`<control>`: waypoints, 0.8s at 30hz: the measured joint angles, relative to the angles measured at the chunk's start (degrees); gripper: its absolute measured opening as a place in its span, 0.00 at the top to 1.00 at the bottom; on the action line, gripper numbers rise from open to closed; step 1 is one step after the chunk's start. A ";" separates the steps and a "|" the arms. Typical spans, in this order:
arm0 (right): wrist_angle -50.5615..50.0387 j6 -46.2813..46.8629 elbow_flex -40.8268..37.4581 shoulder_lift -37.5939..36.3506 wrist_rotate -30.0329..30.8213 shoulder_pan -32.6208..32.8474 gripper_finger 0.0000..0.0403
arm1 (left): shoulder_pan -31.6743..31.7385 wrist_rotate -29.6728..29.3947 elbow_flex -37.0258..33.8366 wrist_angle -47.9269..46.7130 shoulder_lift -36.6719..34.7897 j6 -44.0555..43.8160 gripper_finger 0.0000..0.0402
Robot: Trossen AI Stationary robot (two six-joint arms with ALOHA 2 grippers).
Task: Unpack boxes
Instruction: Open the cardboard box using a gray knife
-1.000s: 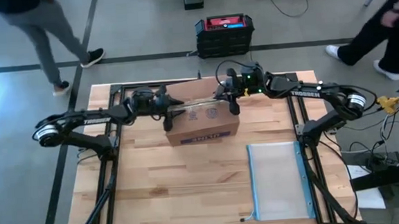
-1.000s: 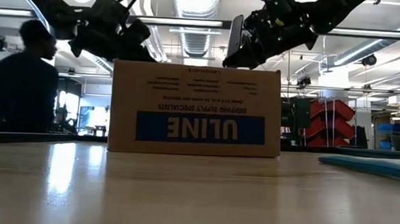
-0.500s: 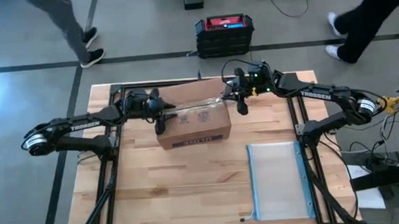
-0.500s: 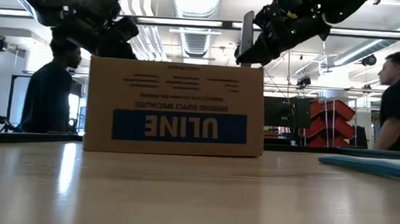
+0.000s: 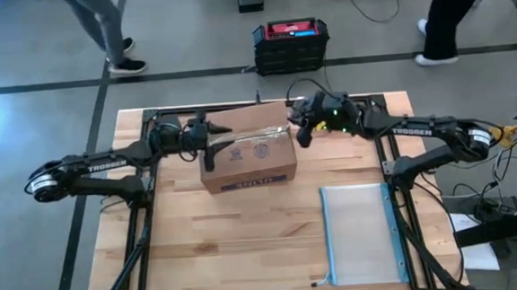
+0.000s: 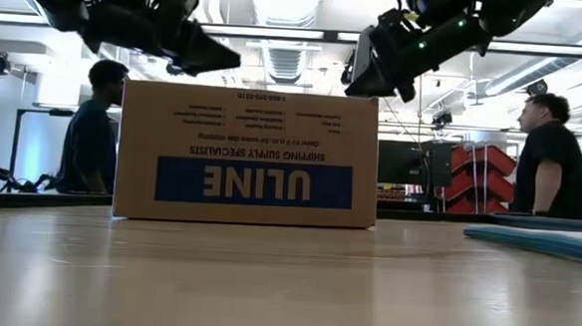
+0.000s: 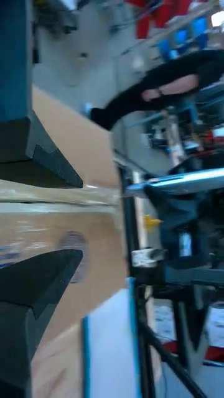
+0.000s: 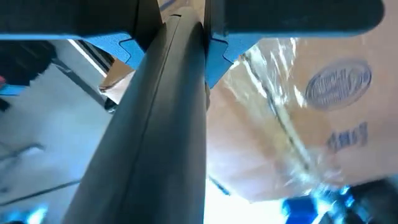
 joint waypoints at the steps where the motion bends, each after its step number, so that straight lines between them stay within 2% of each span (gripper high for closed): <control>1: 2.20 1.70 -0.66 -0.11 4.07 1.33 0.88 | 0.02 -0.02 0.01 2.27 1.22 0.04 0.61; 5: 8.07 6.21 -2.10 -0.46 19.64 6.65 0.88 | 0.04 0.18 3.25 4.01 7.83 0.17 0.61; 9: 9.43 9.91 -2.32 1.07 29.02 10.84 0.88 | 0.04 1.70 10.10 1.91 16.27 1.98 0.61; 18: 19.33 15.88 -2.29 8.64 36.77 13.21 0.88 | 1.09 1.49 30.84 -15.80 32.67 13.45 0.61; 24: 20.81 17.97 -2.26 11.18 40.42 13.32 0.88 | 2.89 1.66 37.05 -20.63 37.96 16.46 0.61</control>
